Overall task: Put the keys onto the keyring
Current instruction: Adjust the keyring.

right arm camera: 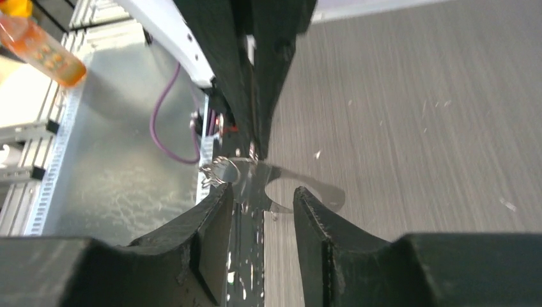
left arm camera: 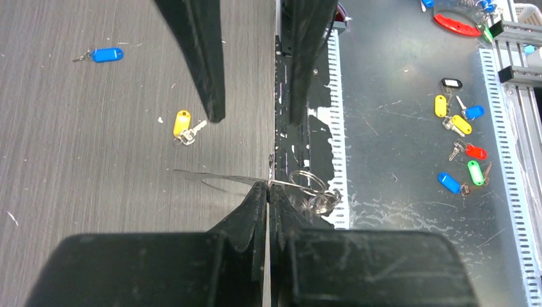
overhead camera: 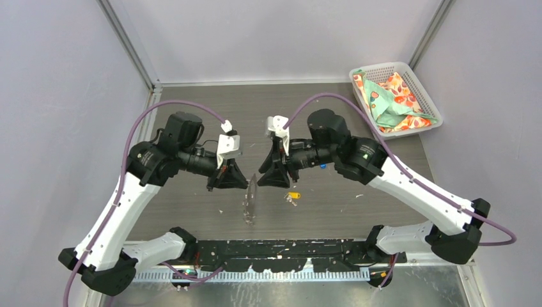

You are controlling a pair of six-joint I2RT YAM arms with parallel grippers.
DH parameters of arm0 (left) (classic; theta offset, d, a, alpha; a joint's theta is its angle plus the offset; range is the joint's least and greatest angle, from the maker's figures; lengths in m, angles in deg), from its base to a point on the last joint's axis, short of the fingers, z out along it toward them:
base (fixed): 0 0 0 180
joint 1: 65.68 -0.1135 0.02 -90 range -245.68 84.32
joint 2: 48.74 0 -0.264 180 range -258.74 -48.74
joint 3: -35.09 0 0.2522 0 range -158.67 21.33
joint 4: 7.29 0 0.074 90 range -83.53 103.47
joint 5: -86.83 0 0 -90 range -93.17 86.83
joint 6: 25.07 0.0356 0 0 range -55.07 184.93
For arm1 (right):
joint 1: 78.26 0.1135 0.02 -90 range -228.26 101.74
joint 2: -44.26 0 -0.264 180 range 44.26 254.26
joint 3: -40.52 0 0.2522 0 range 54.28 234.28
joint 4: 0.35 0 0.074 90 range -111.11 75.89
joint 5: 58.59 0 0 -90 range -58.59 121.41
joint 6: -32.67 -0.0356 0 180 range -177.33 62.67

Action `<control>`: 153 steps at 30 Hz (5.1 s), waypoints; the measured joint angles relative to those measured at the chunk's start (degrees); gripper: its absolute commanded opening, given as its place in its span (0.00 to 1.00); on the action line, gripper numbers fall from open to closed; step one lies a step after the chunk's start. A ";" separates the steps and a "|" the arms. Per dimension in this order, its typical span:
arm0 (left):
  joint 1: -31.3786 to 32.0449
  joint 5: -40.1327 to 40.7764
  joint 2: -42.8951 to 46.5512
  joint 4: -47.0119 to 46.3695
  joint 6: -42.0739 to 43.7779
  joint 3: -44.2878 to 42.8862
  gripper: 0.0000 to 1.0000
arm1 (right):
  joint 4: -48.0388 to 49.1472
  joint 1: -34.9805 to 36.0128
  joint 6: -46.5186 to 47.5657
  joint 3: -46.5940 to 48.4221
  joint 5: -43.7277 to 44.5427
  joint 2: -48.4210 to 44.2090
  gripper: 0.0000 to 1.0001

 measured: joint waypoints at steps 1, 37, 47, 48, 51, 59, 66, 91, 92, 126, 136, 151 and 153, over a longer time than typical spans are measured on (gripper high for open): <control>0.09 0.00 -0.22 0.39 0.52 -0.39 0.01 | -1.36 0.02 0.96 0.00 -0.20 0.70 0.42; 2.49 2.62 -1.90 2.47 1.68 -1.53 0.01 | 0.52 0.46 -0.42 2.01 -7.06 7.15 0.01; 2.64 3.10 0.46 -0.57 -3.19 -0.46 0.50 | 19.26 0.46 -6.97 -14.14 -2.75 -2.08 0.01; 2.64 3.19 1.16 -0.59 -3.48 -0.33 0.51 | 22.91 0.46 -8.17 -17.00 -1.88 -3.91 0.01; 2.64 3.89 3.50 -0.57 -3.69 0.04 0.51 | 32.02 0.50 -11.15 -22.36 0.00 -7.96 0.01; 2.64 4.72 5.84 -5.38 -7.30 2.43 0.50 | 54.36 0.70 -18.86 -29.57 2.67 -11.61 0.01; 2.64 3.30 4.76 -13.64 -15.21 2.62 0.46 | 64.41 0.81 -23.30 -33.97 3.56 -11.61 0.01; 2.64 1.68 6.58 -22.82 -27.06 2.58 0.43 | 82.77 3.54 -29.27 -36.17 7.10 -6.75 0.01; 2.64 1.90 6.67 -22.82 -27.06 2.58 0.45 | 82.66 3.74 -29.07 -36.17 7.34 -6.82 0.01; 2.80 2.60 9.03 -21.49 -22.53 2.19 0.00 | 76.85 5.14 -27.32 -36.17 7.96 -7.08 0.20; 2.82 5.38 5.92 -15.96 -18.75 0.22 0.00 | 38.36 5.01 -14.97 -21.00 5.62 -9.44 0.41; 2.95 5.38 1.38 -8.83 -14.67 -2.34 0.00 | -2.01 5.01 3.21 3.96 4.28 1.97 0.27; 2.95 5.38 1.40 -8.61 -14.51 -2.34 0.00 | -4.13 5.03 3.87 4.61 4.33 2.73 0.24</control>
